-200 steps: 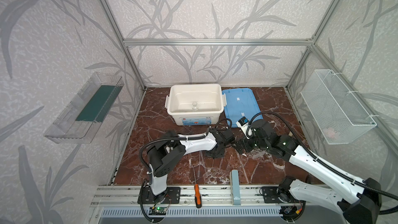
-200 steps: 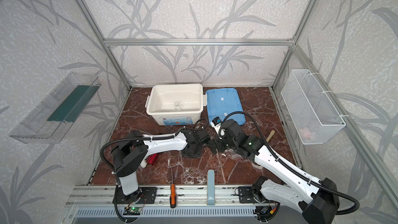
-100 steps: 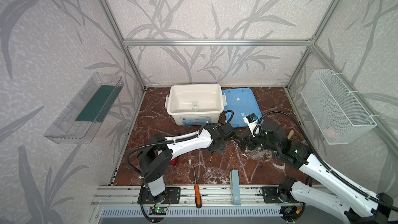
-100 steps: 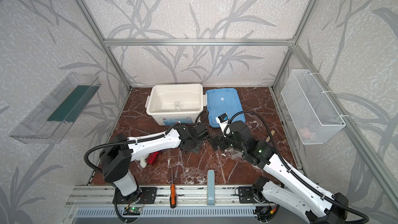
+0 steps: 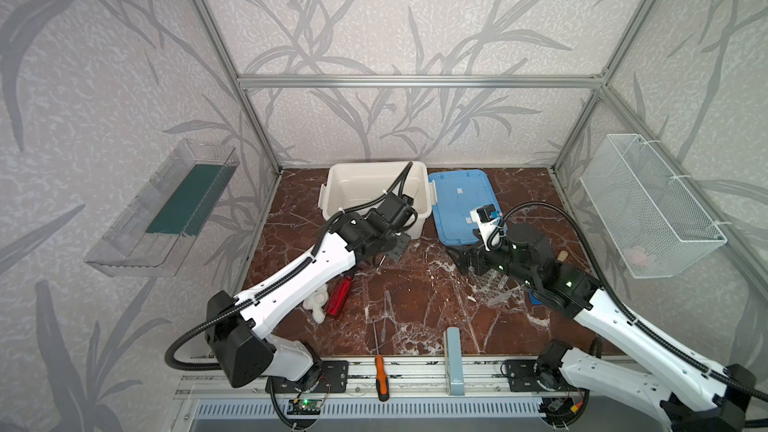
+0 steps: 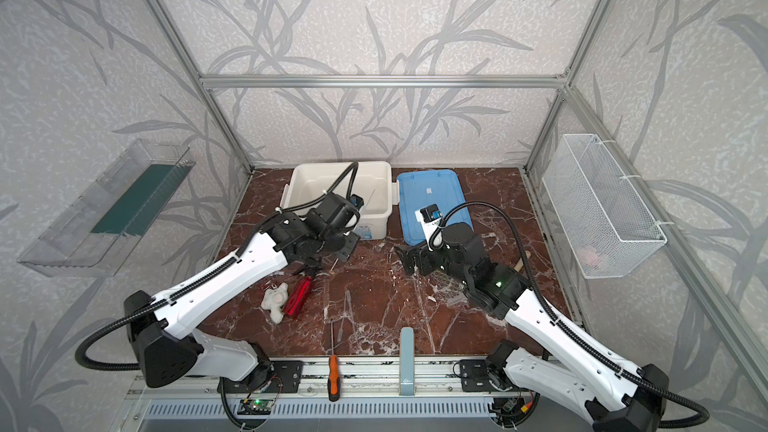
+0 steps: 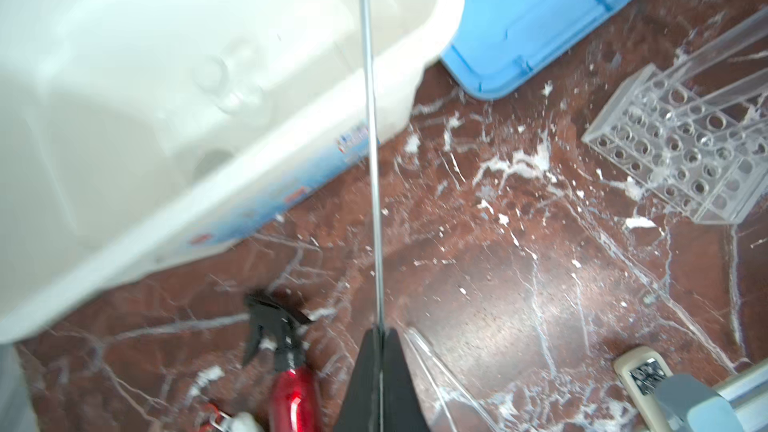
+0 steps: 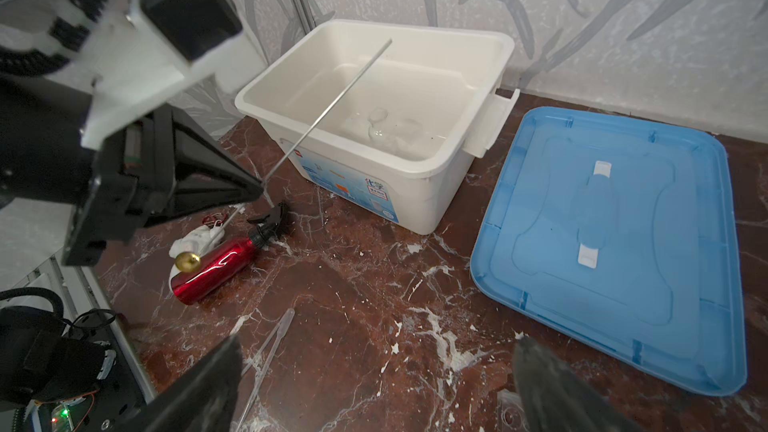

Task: Organize the chemistry lab equipment
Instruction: 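Lift the metal rod off the table with the left gripper, then carry the rod over the white bin with the left gripper while the right moves over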

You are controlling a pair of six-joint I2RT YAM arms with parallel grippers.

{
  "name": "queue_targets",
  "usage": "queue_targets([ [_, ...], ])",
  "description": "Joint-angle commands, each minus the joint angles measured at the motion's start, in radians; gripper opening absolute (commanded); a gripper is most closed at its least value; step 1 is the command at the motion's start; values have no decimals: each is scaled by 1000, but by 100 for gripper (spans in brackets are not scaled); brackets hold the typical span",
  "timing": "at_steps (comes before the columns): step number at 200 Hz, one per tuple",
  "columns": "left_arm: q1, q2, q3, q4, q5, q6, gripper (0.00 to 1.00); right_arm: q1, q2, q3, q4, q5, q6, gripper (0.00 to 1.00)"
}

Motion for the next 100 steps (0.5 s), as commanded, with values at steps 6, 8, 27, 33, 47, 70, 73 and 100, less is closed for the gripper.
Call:
queue_targets([
  [6, 69, -23, 33, 9, 48, 394, 0, -18, 63, 88, 70, -71, -35, 100],
  [8, 75, -22, 35, 14, 52, 411, 0, -20, 70, 95, 71, -77, -38, 99],
  [27, 171, 17, 97, 31, 131, 517, 0, -48, 128, 158, 76, -128, -50, 99],
  [33, 211, 42, 134, 22, 171, 534, 0, -63, 145, 173, 82, -151, -50, 99],
  [47, 281, 95, 210, -4, 241, 618, 0, -102, 179, 195, 109, -213, -36, 100],
  [70, 340, 182, 297, -23, 308, 798, 0, -152, 229, 230, 128, -280, -28, 100],
  [73, 350, 194, 309, -28, 319, 816, 0, -158, 235, 235, 128, -284, -28, 99],
  [100, 405, 309, 411, -83, 337, 982, 0, -205, 289, 273, 130, -327, -24, 99],
])
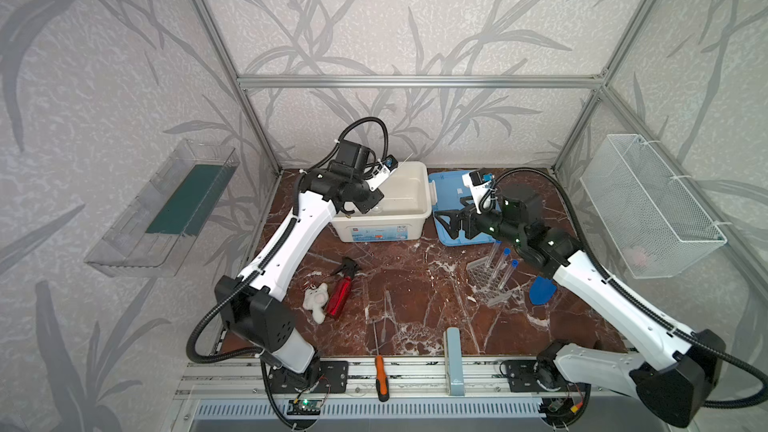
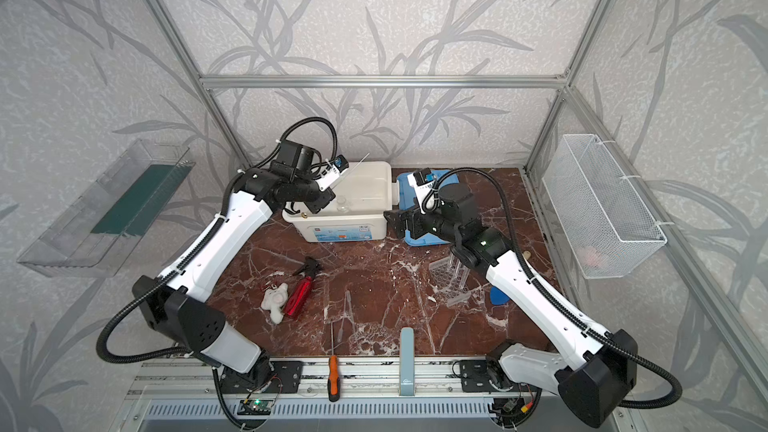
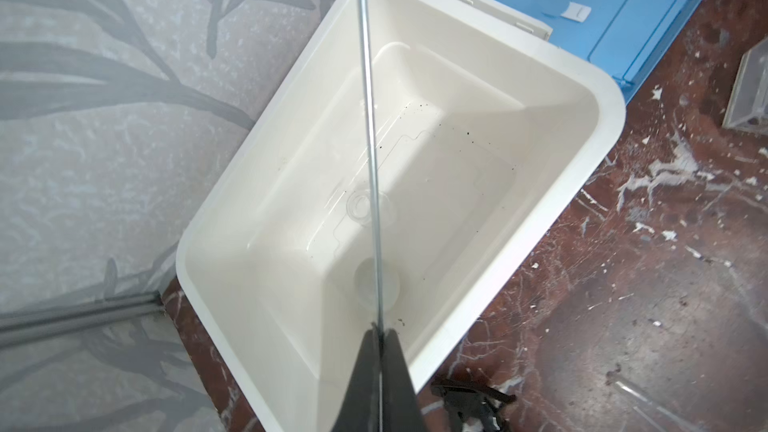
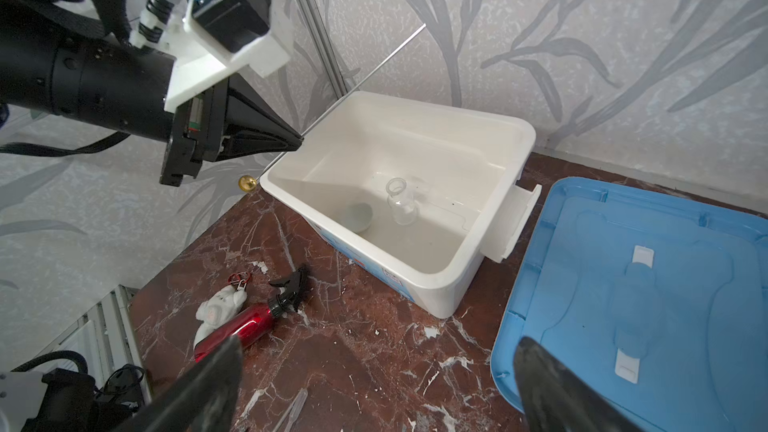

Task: Organize the chemistry lab equipment
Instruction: 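Carry the rod over the white bin with the left gripper while the right moves over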

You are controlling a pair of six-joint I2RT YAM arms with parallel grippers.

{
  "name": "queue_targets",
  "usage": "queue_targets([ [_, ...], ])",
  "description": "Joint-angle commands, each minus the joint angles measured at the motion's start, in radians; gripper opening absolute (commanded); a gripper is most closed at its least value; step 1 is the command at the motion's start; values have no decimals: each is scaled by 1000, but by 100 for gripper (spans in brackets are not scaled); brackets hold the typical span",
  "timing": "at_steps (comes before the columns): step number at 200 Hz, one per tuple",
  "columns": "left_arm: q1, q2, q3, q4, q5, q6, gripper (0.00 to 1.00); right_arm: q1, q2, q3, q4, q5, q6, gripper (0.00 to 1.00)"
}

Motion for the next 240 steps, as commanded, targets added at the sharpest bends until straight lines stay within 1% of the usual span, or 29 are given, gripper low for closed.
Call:
queue_targets([
  [1, 35, 83, 77, -83, 78, 272, 0, -36, 34, 47, 30, -85, 0, 99],
  [9, 45, 113, 96, -96, 65, 336, 0, -51, 51, 60, 27, -103, -2, 99],
  [28, 64, 168, 106, -76, 35, 438, 0, -80, 100, 108, 6, -165, -15, 100],
  [38, 69, 191, 115, -70, 31, 478, 0, -87, 131, 146, -28, -182, -41, 100],
  [41, 71, 197, 117, -70, 33, 513, 0, -87, 143, 162, -40, -184, -51, 100],
  [58, 79, 232, 122, -27, 32, 552, 0, -85, 209, 249, -124, -205, -102, 100],
  [73, 84, 270, 140, -23, 37, 594, 0, -84, 268, 318, -172, -237, -130, 100],
  [83, 85, 298, 166, -34, 39, 604, 0, -79, 301, 354, -194, -252, -144, 100],
  [99, 88, 345, 202, -62, 50, 611, 0, -60, 344, 409, -223, -242, -172, 99],
  [128, 88, 394, 201, -79, 85, 619, 0, -8, 409, 500, -299, -168, -264, 98],
  [134, 88, 396, 189, -79, 94, 623, 0, 3, 417, 512, -314, -129, -289, 97],
  [140, 87, 396, 176, -91, 105, 656, 0, 14, 418, 512, -311, -84, -306, 97],
  [148, 87, 392, 144, -69, 100, 666, 0, 24, 413, 497, -289, -56, -332, 97],
  [165, 87, 393, 107, -43, 65, 691, 0, 20, 417, 482, -254, -60, -346, 97],
  [192, 91, 406, 104, -36, 70, 688, 0, 21, 485, 573, -326, -99, -345, 96],
  [194, 91, 408, 103, -37, 70, 689, 0, 20, 509, 579, -329, -102, -342, 96],
  [212, 91, 434, 118, -55, 71, 686, 0, 20, 555, 617, -346, -125, -331, 96],
  [240, 92, 480, 161, -99, 83, 666, 0, 22, 591, 651, -367, -123, -333, 96],
])
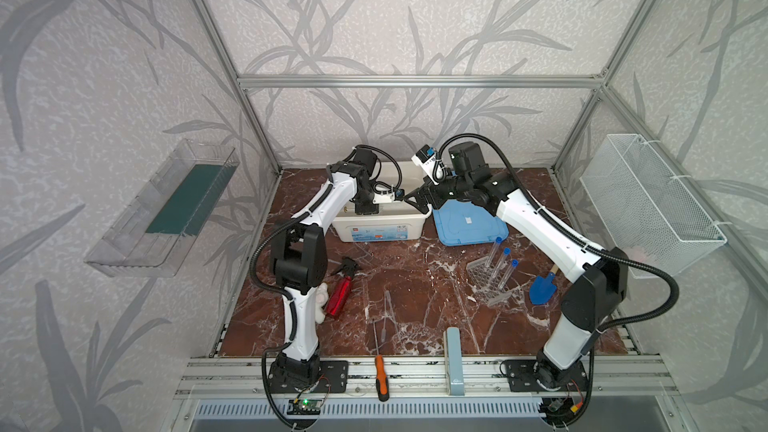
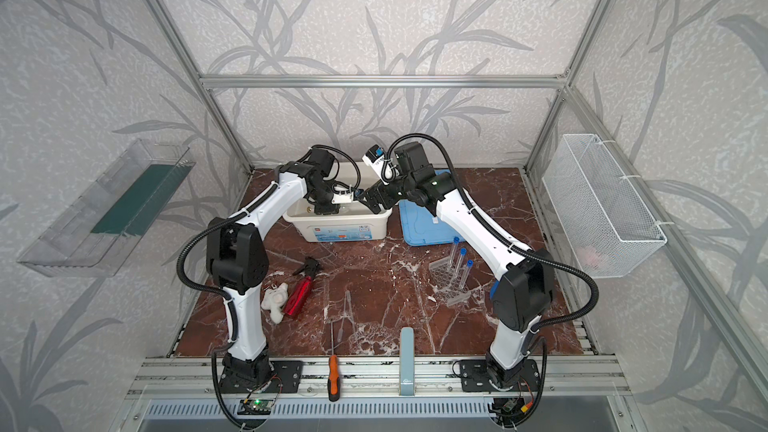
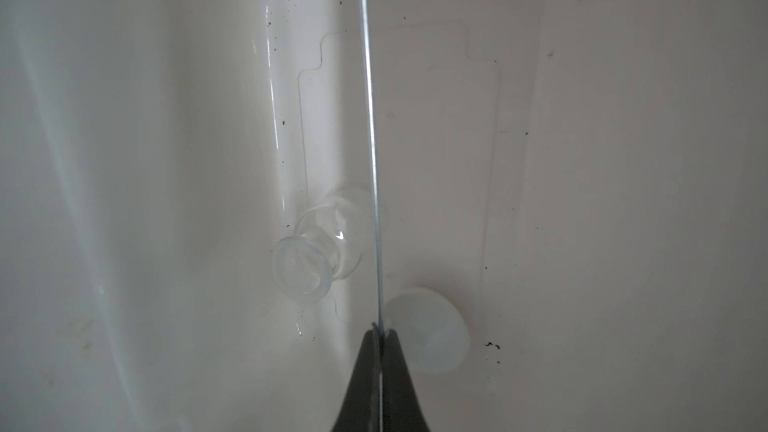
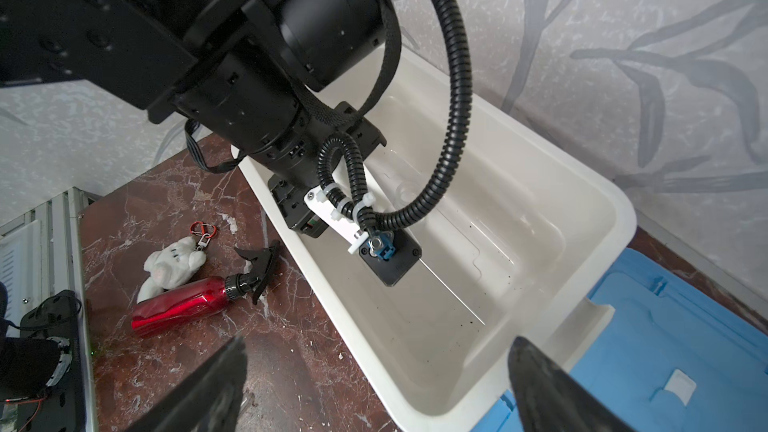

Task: Organize the chemistry lab equipment
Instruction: 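Carry the rod over the white bin with the left gripper while the right moves over, then lower the metal rod into the bin and open the left gripper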

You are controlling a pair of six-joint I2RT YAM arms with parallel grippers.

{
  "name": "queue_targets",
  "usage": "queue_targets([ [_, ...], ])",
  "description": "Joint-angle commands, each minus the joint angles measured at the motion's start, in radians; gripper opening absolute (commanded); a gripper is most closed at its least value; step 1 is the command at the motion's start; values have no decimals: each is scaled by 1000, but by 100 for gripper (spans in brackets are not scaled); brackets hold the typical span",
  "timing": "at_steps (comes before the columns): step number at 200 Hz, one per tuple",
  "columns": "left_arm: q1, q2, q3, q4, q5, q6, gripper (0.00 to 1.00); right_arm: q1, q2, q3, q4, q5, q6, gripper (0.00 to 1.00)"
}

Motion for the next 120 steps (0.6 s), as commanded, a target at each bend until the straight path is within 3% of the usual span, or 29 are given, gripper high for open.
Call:
queue_targets([
  [1, 4, 48, 41, -60, 24, 19, 0, 0, 25, 43, -55, -14, -14, 96],
  [79, 0, 140, 57, -61, 11, -38, 0, 13, 35, 10, 23, 35, 23, 95],
  [120, -10, 146, -7, -11, -5, -39, 0, 12, 46, 11, 33, 33, 35, 95],
])
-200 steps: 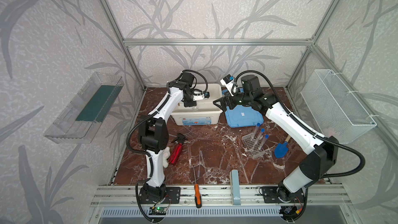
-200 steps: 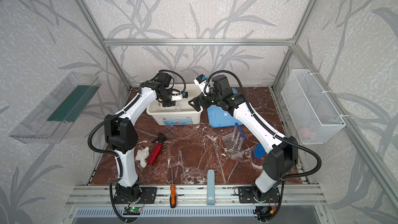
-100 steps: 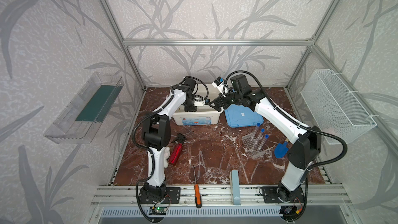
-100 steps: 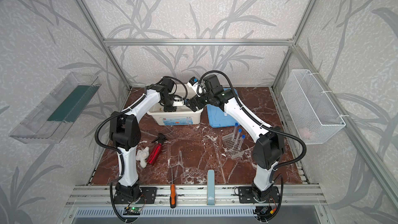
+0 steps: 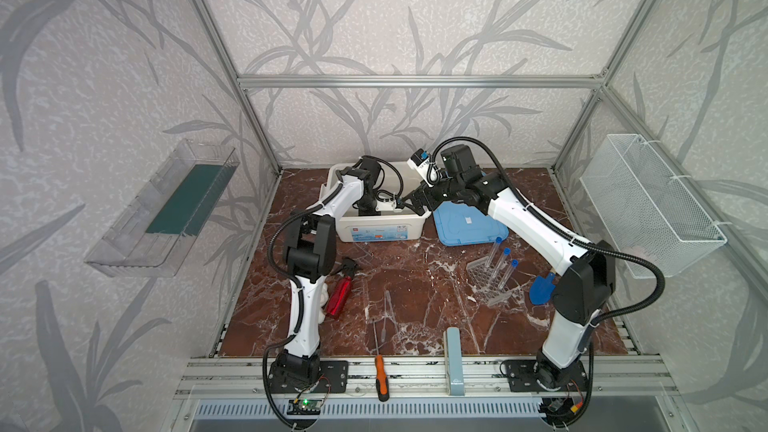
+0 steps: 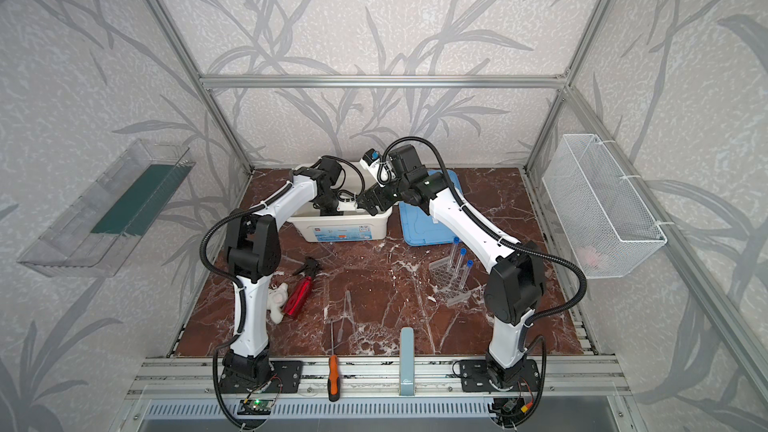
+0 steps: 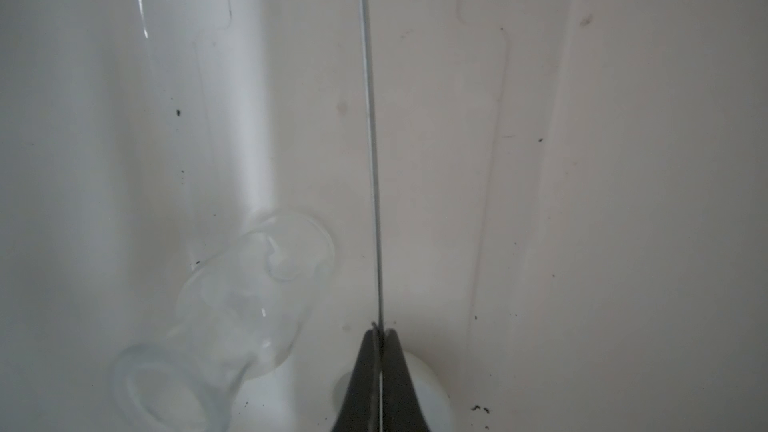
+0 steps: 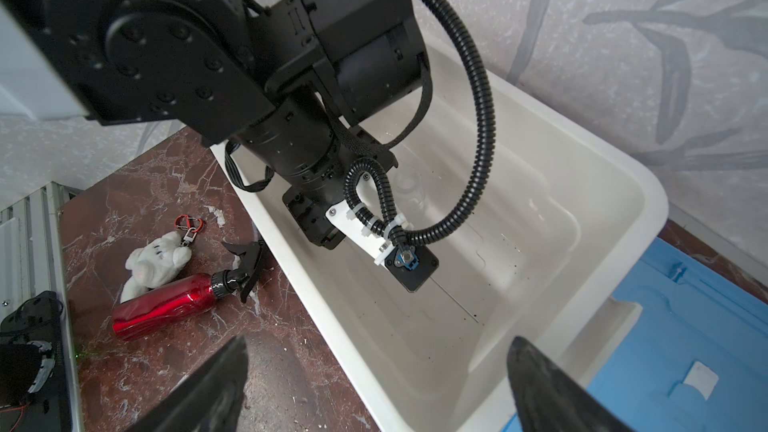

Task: Organize the chemistry lab equipment
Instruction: 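Lower the metal rod into the bin and open the left gripper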

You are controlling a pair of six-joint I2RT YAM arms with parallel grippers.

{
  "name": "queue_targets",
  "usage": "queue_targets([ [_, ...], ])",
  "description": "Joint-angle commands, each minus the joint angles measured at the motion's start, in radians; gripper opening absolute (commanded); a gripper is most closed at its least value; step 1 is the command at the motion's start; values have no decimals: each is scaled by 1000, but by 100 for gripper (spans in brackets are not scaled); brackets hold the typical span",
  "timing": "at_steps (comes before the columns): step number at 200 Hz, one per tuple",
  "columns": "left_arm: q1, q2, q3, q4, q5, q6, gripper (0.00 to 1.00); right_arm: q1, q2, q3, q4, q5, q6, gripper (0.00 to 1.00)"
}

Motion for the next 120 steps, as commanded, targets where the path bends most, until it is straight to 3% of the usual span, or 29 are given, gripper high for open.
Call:
queue_targets([
  [1, -8, 10, -31, -3, -3, 4, 0, 5, 5, -2, 24, 3, 21, 95],
  [120, -37, 18, -75, 78, -72, 2, 7, 6, 5, -18, 23, 31, 22, 95],
])
